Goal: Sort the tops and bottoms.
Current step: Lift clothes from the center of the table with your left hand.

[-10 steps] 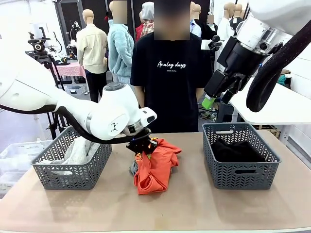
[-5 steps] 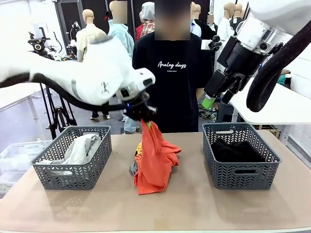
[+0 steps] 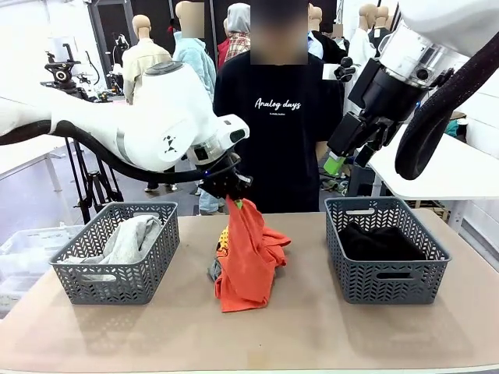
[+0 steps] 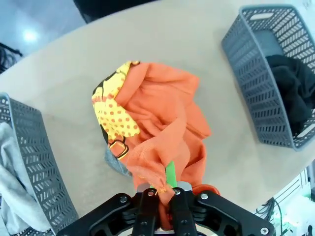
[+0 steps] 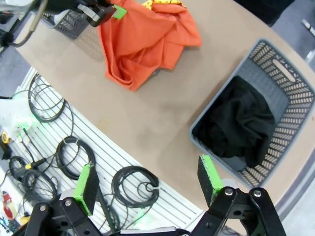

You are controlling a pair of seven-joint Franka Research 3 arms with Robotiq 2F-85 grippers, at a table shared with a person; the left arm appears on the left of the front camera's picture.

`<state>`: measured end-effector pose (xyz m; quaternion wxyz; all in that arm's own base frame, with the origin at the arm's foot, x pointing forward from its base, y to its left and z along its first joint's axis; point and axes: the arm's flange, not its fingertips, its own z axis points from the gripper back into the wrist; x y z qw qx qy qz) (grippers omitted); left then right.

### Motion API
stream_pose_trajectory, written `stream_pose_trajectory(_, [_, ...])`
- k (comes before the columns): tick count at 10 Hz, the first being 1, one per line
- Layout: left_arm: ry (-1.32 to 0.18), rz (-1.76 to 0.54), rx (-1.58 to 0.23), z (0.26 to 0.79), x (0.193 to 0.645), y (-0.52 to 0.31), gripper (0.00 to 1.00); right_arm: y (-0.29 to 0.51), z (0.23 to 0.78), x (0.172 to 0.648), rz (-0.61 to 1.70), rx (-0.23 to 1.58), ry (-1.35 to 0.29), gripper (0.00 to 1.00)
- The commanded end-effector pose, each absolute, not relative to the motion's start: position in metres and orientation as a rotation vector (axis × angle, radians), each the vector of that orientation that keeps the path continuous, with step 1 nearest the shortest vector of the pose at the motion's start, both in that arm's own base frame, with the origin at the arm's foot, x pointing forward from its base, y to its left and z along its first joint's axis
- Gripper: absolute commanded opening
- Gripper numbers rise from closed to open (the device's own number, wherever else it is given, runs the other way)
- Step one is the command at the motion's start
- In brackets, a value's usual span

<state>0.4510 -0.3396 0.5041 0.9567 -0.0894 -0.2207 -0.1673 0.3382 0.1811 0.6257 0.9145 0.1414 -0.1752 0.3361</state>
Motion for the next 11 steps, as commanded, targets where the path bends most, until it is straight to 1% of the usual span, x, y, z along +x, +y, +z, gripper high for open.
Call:
stream_pose_trajectory(1, [-0.56, -0.366, -0.234, 0.559, 0.453, -0.346, 0.0, 0.178, 0.622, 0.336, 0.693, 0.28, -0.358, 1.0])
stream_pose_trajectory(3, [-0.692, -0.41, -0.201, 0.648, 0.46, -0.349, 0.0, 0.178, 0.622, 0.336, 0.693, 0.28, -0.358, 1.0])
stream_pose_trajectory(4, [-0.725, -0.429, -0.175, 0.671, 0.455, -0.355, 0.0, 0.178, 0.622, 0.336, 0.693, 0.28, -0.358, 1.0])
stream_pose_trajectory(5, [-0.797, -0.49, -0.134, 0.699, 0.449, -0.367, 0.0, 0.178, 0.622, 0.336, 0.693, 0.28, -0.358, 1.0])
stream_pose_trajectory(7, [-0.935, -0.594, -0.141, 0.741, 0.434, -0.39, 0.0, 0.178, 0.622, 0.336, 0.693, 0.28, -0.358, 1.0])
stream_pose_trajectory(8, [-0.98, -0.59, -0.12, 0.751, 0.433, -0.392, 0.0, 0.178, 0.622, 0.336, 0.693, 0.28, -0.358, 1.0])
stream_pose_trajectory(9, [-0.939, -0.545, -0.105, 0.742, 0.441, -0.387, 0.0, 0.178, 0.622, 0.336, 0.693, 0.28, -0.358, 1.0])
stream_pose_trajectory(10, [-0.922, -0.573, -0.137, 0.75, 0.422, -0.385, 0.0, 0.178, 0.622, 0.336, 0.693, 0.28, -0.358, 1.0])
stream_pose_trajectory(11, [-0.922, -0.573, -0.137, 0.75, 0.422, -0.385, 0.0, 0.178, 0.622, 0.336, 0.693, 0.28, -0.358, 1.0])
